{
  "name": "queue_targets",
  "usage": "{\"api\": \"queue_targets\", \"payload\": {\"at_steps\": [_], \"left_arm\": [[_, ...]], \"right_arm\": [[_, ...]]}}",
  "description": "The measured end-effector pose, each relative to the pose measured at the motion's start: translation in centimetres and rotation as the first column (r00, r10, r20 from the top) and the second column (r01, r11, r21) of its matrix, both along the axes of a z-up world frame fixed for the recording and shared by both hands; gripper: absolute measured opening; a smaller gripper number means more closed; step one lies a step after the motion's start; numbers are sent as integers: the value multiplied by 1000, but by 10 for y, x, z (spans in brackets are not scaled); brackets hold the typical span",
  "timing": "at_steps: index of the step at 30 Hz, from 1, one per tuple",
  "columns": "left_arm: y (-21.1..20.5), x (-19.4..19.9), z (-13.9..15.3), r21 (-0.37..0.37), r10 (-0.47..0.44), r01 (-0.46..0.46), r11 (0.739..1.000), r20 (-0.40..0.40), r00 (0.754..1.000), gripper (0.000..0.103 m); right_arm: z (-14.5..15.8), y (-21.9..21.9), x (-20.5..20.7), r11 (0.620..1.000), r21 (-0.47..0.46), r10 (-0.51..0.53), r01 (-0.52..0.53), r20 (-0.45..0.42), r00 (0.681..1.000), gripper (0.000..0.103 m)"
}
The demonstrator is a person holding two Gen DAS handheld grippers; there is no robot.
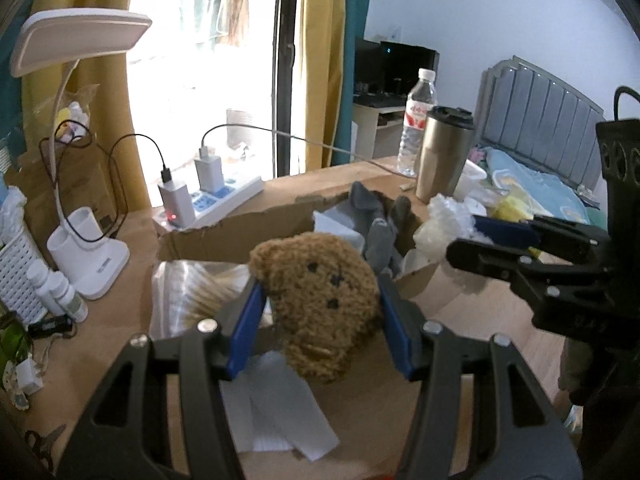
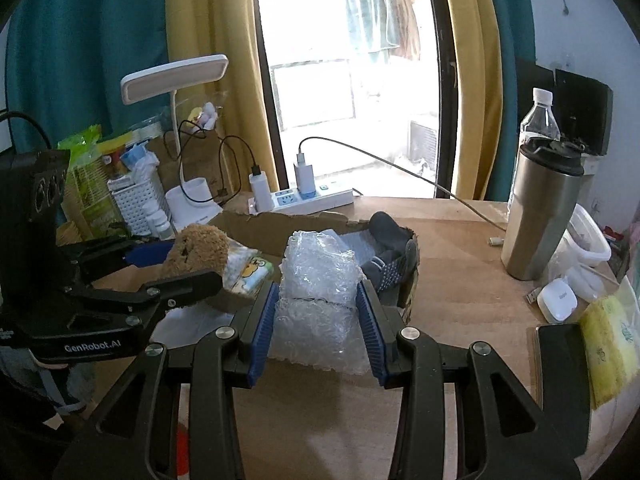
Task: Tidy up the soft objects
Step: 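Carry the bubble-wrap bag and teddy sponge over the cardboard box with both tools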
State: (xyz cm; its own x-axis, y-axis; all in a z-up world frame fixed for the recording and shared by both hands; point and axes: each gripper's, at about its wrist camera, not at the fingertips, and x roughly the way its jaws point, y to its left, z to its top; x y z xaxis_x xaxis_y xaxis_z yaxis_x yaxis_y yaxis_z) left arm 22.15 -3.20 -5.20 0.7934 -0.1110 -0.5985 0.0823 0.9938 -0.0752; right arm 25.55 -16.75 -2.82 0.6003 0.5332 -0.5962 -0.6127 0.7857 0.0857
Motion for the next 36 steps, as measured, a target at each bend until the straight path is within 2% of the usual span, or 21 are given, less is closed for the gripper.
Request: {"api": "queue_targets", "payload": {"at_steps": [24, 27, 29, 30, 36], "left_arm": [[1, 73, -30, 0, 24, -24, 1000, -75, 997, 58], [0, 78, -34, -12, 17, -18, 1000, -87, 996, 62], [2, 80, -35, -30, 15, -18, 999, -90, 996, 74], [2, 79, -34, -34, 17, -20, 999, -85, 996, 76], [5, 74, -27, -46, 11, -13, 999, -61, 998, 79]], "right_arm": [[-18, -8, 48, 998, 51, -23, 25, -43, 999, 43], [-19, -7, 51, 998, 47, -29, 31, -44, 999, 43], [-19, -6, 51, 998, 45, -31, 33, -42, 999, 43], [-19, -5, 52, 998, 44, -33, 35, -41, 999, 43], [-15, 7, 51, 999, 30, -34, 34, -26, 999, 43]]}}
